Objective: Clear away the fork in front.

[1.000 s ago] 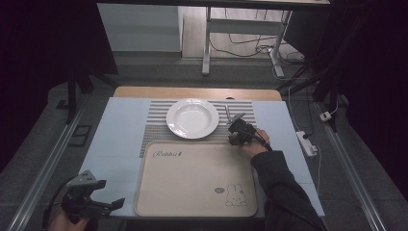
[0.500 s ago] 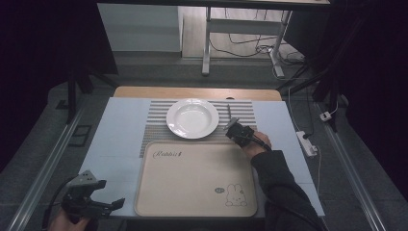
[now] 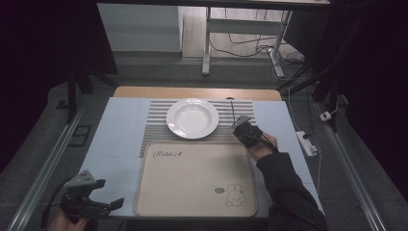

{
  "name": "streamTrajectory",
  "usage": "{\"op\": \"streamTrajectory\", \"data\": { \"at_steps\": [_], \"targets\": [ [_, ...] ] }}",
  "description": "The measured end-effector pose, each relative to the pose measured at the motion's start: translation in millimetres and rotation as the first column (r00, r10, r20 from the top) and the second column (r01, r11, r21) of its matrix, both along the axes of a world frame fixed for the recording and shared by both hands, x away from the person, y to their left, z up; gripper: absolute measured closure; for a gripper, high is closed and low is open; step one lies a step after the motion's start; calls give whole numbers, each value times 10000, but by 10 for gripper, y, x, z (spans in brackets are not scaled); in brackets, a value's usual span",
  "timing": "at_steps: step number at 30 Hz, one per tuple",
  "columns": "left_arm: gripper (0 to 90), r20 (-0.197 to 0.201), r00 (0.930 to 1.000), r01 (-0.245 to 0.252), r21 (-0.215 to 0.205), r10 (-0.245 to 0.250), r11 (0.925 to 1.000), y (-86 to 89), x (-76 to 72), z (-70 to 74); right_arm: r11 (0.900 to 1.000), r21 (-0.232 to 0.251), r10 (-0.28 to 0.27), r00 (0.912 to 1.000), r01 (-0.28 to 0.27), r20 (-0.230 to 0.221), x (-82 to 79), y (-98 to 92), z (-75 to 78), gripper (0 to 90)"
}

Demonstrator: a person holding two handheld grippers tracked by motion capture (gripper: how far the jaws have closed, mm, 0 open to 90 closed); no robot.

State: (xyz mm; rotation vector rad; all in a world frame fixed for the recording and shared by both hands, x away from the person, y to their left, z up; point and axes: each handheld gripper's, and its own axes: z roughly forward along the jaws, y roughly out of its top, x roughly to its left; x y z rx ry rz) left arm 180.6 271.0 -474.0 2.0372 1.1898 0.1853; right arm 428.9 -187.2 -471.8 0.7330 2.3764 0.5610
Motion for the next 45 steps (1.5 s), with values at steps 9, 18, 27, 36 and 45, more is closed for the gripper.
{"op": "streamTrajectory", "data": {
  "at_steps": [9, 18, 27, 36, 45],
  "targets": [
    [2, 206, 9998, 72, 66, -74, 10000, -15, 10, 17, 9896, 1397, 408, 9983, -348, -406, -318, -155, 183, 896],
    [2, 132, 9991, 396, -149, -394, 9991, -24, 54, 26, 9691, 2353, 928, 9931, -734, -721, -705, -302, 286, 896],
    [0, 323, 9955, 906, -420, -893, 9950, -56, 120, 38, 9438, 3060, 1623, 9815, -1245, -1012, -1035, -401, 325, 896],
    [1, 650, 9808, 1840, 26, -1838, 9829, -207, 228, 29, 9175, 3531, 2467, 9582, -1828, -1450, -1313, -370, 308, 895],
    [1, 518, 9636, 2610, 279, -2622, 9649, -398, 383, 5, 8888, 3729, 3477, 9221, -2665, -1697, -1525, -264, 280, 895]
  ]
}}
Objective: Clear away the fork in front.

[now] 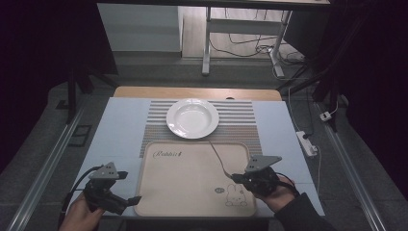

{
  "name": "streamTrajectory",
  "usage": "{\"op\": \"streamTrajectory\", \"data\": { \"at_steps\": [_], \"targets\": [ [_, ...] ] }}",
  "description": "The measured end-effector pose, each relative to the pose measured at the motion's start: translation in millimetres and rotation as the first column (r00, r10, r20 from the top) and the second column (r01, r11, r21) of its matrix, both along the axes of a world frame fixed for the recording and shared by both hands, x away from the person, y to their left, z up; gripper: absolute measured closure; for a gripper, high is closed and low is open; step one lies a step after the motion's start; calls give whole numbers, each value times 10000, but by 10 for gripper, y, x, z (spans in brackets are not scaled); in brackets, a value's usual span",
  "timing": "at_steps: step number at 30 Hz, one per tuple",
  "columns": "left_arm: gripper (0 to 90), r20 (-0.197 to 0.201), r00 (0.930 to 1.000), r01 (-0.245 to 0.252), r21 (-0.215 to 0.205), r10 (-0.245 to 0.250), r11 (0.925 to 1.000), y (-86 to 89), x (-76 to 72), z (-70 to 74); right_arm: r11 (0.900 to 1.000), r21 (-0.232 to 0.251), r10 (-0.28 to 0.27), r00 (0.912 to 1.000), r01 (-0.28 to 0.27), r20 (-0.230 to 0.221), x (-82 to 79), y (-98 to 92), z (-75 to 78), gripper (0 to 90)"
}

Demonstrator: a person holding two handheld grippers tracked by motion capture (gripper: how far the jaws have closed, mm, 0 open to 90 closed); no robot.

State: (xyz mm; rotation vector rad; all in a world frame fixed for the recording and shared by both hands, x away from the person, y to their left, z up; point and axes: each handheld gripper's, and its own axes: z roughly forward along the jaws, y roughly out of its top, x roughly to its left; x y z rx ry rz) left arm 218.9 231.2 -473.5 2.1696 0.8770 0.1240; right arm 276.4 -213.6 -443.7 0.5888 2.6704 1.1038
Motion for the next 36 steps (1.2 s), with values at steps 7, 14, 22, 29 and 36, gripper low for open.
{"op": "streamTrajectory", "data": {
  "at_steps": [7, 14, 22, 29, 36],
  "targets": [
    [1, -1, 9984, 560, 119, -560, 9984, -153, 151, 11, 9970, 284, 729, 9965, -718, -402, -93, 84, -23, 895],
    [2, -29, 9922, 1249, 282, -1248, 9918, -328, 291, -4, 9884, 412, 1487, 9869, -1463, -630, -156, 188, -52, 895],
    [3, 31, 9815, 1909, 655, -1915, 9794, -533, 412, -19, 9721, 387, 2337, 9691, -2312, -785, -203, 343, -70, 895],
    [15, 137, 9707, 2376, 936, -2399, 9668, -741, 538, -13, 9515, 499, 3071, 9469, -3036, -951, -234, 475, -84, 895],
    [27, 147, 9473, 3144, 1503, -3200, 9373, -940, 628, -29, 9374, 572, 3478, 9315, -3435, -1069, -259, 548, -85, 895]
  ]
}}
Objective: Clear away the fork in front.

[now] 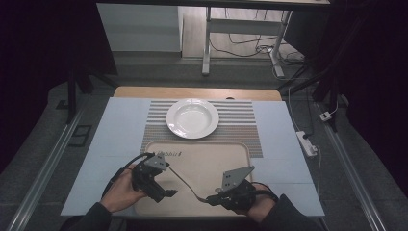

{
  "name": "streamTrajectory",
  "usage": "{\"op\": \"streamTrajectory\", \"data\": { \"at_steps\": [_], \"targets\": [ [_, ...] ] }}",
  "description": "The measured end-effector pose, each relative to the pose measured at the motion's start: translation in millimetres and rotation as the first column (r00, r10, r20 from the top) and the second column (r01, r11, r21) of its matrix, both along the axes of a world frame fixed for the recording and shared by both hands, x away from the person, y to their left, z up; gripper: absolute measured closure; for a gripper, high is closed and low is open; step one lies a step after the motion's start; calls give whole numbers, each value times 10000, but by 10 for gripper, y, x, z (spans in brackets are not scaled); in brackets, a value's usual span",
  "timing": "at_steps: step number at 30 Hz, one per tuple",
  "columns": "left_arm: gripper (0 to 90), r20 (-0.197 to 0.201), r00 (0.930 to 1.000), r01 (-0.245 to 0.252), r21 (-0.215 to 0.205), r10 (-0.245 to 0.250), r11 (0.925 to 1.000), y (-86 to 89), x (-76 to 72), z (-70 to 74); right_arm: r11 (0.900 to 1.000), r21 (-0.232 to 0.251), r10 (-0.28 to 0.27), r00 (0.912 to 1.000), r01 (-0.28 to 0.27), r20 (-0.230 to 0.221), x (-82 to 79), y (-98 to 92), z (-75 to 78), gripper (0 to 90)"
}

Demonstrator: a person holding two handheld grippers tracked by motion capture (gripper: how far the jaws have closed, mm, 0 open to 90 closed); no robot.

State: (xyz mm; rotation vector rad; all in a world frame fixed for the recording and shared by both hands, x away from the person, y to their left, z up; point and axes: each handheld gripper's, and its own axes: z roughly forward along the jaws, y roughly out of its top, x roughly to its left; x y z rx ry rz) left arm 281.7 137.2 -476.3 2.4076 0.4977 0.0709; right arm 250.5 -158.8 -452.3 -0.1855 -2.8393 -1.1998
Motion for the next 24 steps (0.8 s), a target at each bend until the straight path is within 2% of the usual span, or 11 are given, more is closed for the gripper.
{"op": "streamTrajectory", "data": {
  "at_steps": [5, 9, 10, 13, 14, 16, 17, 19, 22, 23, 24],
  "targets": [
    [47, -7, 9979, 640, 206, -640, 9977, -118, 69, -7, 9998, -2, 179, 9998, -179, -17, -8, 17, 7, 895],
    [143, 279, 9898, 1380, 578, -1398, 9887, -225, 93, 8, 9991, -23, 413, 9991, -413, -72, -20, 33, 6, 895],
    [172, 279, 9898, 1380, 578, -1398, 9887, -225, 93, 8, 9990, -23, 441, 9990, -442, -76, -22, 34, 8, 895],
    [230, 361, 9806, 1887, 919, -1927, 9777, -287, 90, -11, 9987, -28, 515, 9986, -516, -95, -24, 33, 13, 895],
    [301, 356, 9750, 2145, 1070, -2193, 9709, -300, 92, -16, 9986, -27, 535, 9985, -535, -147, -22, 31, 16, 895],
    [346, 436, 9668, 2445, 1305, -2520, 9608, -330, 78, -33, 9984, -32, 564, 9982, -564, -183, -19, 29, 17, 895],
    [389, 413, 9586, 2733, 1460, -2819, 9508, -349, 67, -44, 9983, -39, 581, 9981, -582, -193, -17, 28, 16, 895],
    [448, 484, 9549, 2825, 1554, -2929, 9466, -356, 62, -45, 9980, -64, 633, 9977, -634, -222, -16, 29, 14, 895],
    [520, 539, 9423, 3170, 1722, -3303, 9327, -367, 53, -54, 9973, -114, 720, 9972, -723, -217, -18, 31, 15, 895],
    [569, 588, 9320, 3408, 1941, -3577, 9199, -372, 50, -54, 9967, -161, 791, 9965, -795, -256, -19, 34, 14, 895],
    [589, 588, 9320, 3408, 1941, -3577, 9199, -372, 50, -54, 9964, -170, 828, 9962, -833, -280, -19, 36, 12, 895]
  ]
}}
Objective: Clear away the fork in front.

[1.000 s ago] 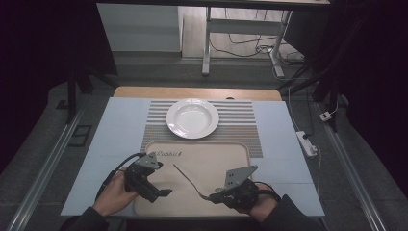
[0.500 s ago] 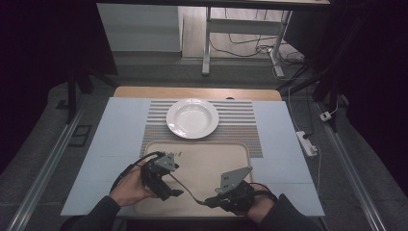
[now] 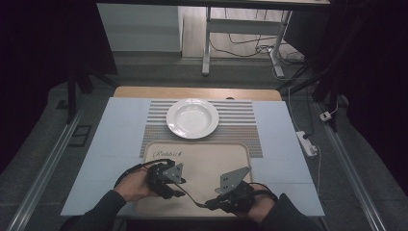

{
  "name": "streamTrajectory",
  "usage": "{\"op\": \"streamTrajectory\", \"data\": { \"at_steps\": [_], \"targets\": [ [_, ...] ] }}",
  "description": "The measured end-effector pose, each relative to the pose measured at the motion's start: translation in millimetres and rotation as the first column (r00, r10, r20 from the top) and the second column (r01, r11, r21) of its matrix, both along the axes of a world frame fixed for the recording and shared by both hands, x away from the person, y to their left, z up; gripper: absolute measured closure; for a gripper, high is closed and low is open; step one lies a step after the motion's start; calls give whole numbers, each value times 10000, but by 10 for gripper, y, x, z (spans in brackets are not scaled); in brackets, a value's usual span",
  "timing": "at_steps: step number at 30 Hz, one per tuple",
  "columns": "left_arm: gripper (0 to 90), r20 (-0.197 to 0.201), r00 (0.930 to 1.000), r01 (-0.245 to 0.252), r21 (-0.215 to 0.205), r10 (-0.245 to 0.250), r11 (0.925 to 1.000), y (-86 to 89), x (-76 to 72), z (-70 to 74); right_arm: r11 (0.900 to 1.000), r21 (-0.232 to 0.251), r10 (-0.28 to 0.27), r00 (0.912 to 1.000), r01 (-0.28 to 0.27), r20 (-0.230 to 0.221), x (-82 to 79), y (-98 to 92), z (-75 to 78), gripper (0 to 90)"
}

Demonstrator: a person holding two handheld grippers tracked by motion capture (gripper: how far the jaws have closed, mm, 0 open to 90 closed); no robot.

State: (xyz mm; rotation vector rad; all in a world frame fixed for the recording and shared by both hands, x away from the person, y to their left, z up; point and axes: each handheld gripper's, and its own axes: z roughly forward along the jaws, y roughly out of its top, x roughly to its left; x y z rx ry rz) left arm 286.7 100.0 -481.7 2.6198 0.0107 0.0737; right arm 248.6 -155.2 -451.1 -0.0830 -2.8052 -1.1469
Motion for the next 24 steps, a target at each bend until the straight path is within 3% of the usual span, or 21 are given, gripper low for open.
{"op": "streamTrajectory", "data": {
  "at_steps": [4, 14, 19, 21, 23, 24],
  "targets": [
    [661, 396, 9979, 497, 271, -508, 9984, -13, -35, -13, 9999, -55, 148, 9999, -149, -68, 2, 0, -8, 895],
    [752, 866, 9887, 1178, 591, -1226, 9913, -36, -89, -36, 9986, -217, 484, 9988, -484, -28, 2, 6, -18, 893],
    [802, 975, 9749, 1928, 789, -2000, 9781, -51, -137, -46, 9977, 19, 674, 9975, -674, -191, 7, -12, -34, 880],
    [815, 824, 9682, 2281, 966, -2362, 9688, -61, -155, -54, 9981, -6, 610, 9979, -610, -205, 12, -22, -33, 871],
    [860, 380, 9612, 2678, 1076, -2731, 9574, -84, -183, -74, 9996, 31, 292, 9996, -292, 17, 39, -63, -39, 817],
    [868, 380, 9612, 2678, 1076, -2731, 9574, -84, -183, -74, 9999, 69, 152, 9999, -152, 56, 51, -80, -42, 805]
  ]
}}
